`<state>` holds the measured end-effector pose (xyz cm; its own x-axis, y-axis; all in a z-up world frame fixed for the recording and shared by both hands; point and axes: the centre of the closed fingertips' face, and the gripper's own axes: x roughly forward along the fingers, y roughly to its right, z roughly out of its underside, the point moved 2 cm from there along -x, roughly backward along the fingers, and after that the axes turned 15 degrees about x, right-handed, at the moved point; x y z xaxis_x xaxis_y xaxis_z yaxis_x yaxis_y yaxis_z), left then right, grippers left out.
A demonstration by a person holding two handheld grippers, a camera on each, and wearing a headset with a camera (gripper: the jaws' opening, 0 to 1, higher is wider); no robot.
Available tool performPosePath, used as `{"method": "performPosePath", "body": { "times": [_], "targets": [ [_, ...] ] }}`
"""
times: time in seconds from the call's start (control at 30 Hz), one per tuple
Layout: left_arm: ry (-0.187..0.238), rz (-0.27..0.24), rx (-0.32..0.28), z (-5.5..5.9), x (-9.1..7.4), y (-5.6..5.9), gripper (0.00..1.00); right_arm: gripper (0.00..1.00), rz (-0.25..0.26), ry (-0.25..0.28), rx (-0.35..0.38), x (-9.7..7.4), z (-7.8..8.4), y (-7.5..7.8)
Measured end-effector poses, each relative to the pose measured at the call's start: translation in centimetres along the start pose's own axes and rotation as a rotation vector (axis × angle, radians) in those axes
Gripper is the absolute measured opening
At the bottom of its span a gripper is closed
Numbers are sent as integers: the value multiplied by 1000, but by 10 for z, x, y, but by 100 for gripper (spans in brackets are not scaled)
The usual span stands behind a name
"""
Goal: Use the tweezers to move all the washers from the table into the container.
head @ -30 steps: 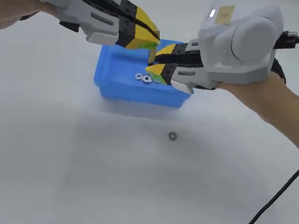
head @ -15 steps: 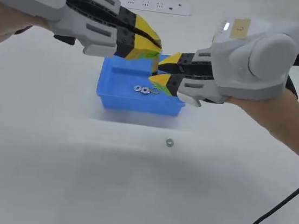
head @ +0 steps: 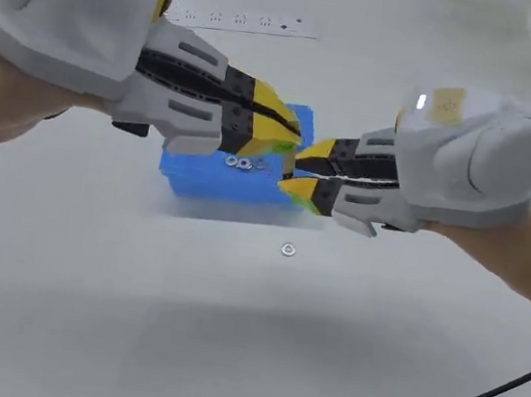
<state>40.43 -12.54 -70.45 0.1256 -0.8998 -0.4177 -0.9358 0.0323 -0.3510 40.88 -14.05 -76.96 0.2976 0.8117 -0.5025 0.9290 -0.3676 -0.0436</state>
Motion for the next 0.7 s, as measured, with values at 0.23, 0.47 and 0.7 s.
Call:
{"method": "performPosePath", "body": {
  "times": [0.23, 0.47, 0.7],
  "targets": [
    [18, 11, -42, 3, 5, 11, 6, 14, -32, -40, 3, -4, 21, -9],
    [3, 11, -98, 8, 25, 37, 6, 14, -58, -77, 7, 4, 42, -18],
    [-5, 8, -141, 22, 33, 42, 6, 14, -71, -95, 27, 12, 54, -16]
  ]
}}
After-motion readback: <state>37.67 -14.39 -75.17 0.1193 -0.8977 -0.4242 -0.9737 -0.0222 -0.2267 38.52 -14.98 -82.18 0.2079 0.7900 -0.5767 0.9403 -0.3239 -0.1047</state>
